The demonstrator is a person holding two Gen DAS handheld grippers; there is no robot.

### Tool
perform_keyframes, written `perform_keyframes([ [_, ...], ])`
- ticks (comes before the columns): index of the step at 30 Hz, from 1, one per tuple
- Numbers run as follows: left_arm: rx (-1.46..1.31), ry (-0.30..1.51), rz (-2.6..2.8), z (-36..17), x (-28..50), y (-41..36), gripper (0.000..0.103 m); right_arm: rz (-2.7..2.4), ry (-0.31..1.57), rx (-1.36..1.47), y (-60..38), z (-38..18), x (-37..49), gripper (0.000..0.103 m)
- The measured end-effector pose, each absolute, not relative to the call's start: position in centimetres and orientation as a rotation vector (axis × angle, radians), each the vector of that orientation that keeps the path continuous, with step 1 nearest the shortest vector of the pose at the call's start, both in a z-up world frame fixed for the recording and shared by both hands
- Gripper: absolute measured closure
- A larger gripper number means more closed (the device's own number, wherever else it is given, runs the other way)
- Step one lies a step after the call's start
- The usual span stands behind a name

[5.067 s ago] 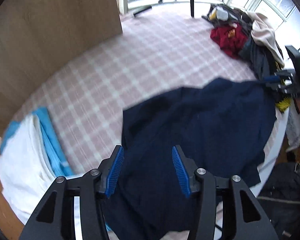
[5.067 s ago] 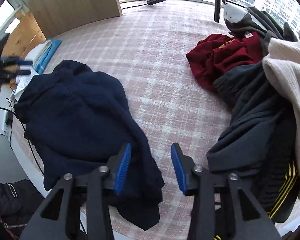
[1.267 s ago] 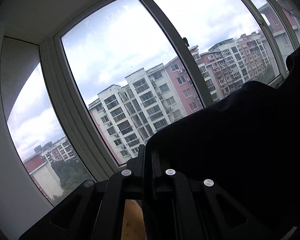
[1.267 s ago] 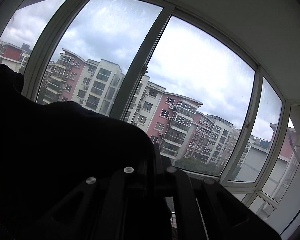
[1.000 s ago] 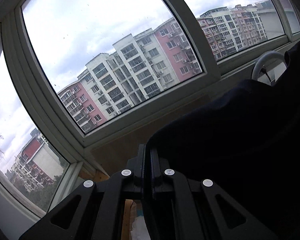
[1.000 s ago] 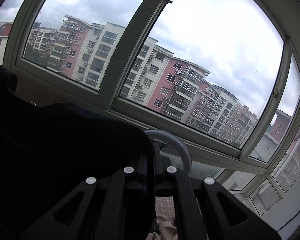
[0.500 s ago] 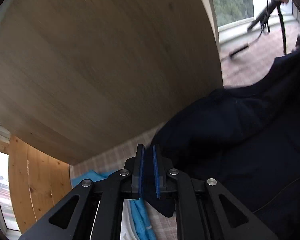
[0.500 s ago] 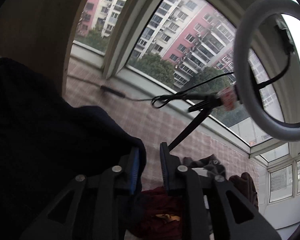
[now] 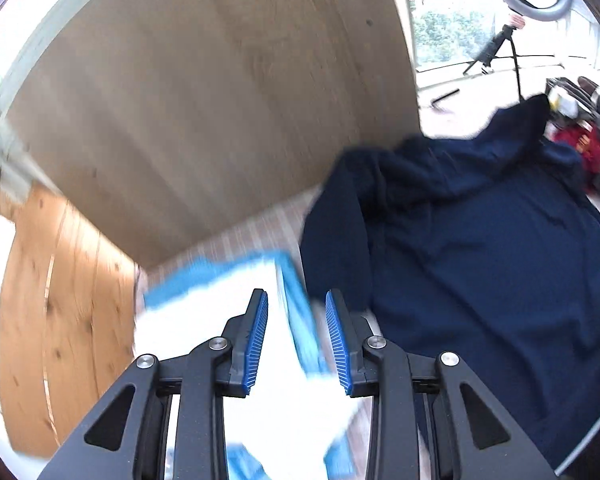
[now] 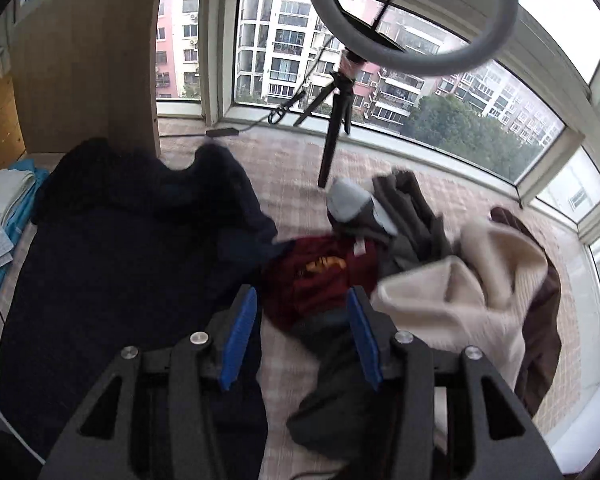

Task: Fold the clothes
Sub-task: 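Lay the sweatshirt flat on the white table with both grippers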

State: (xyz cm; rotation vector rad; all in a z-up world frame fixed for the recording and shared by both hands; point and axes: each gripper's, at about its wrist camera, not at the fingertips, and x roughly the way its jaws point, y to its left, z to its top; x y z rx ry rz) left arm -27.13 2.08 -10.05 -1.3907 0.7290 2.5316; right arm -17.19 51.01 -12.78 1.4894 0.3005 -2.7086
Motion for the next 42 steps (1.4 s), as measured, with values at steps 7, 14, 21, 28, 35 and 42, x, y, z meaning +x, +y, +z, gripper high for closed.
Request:
perform_keyframes([
  [7,-1.482,0.802,2.424,-13.9,-15.6,-1.3,0.073,-2.61,0.178,1.73,52.6,-19.1,-2.9,0.057],
  [14,-1.663,0.586,2.312,-17.6,-4.8,-1.7,0.074,-2.465,0.036,1.845,52.1,-26.2,3.8,0.057],
  [21,-1.764,0.343,2.229,-21.2,1.8,0.5,0.07,-2.431,0.004,1.83,52.7,-28.2,6.3,0.057],
  [28,-1.804,0.313,2.275,-24.1,1.8,1.2,0.068,-2.418,-0.04,1.786,53.5,-28.1,8.3,0.057],
  [35,-1.782,0.3,2.259,-24.8,2.1,2.9,0.072,-2.457,-0.101,1.765,55.3,-27.9,10.2,0.057],
  [42,-1.792,0.286,2.244,-25.0,2.5,3.8,0.098,-2.436,-0.156,1.744,55.3,-28.5,9.2,0.057],
])
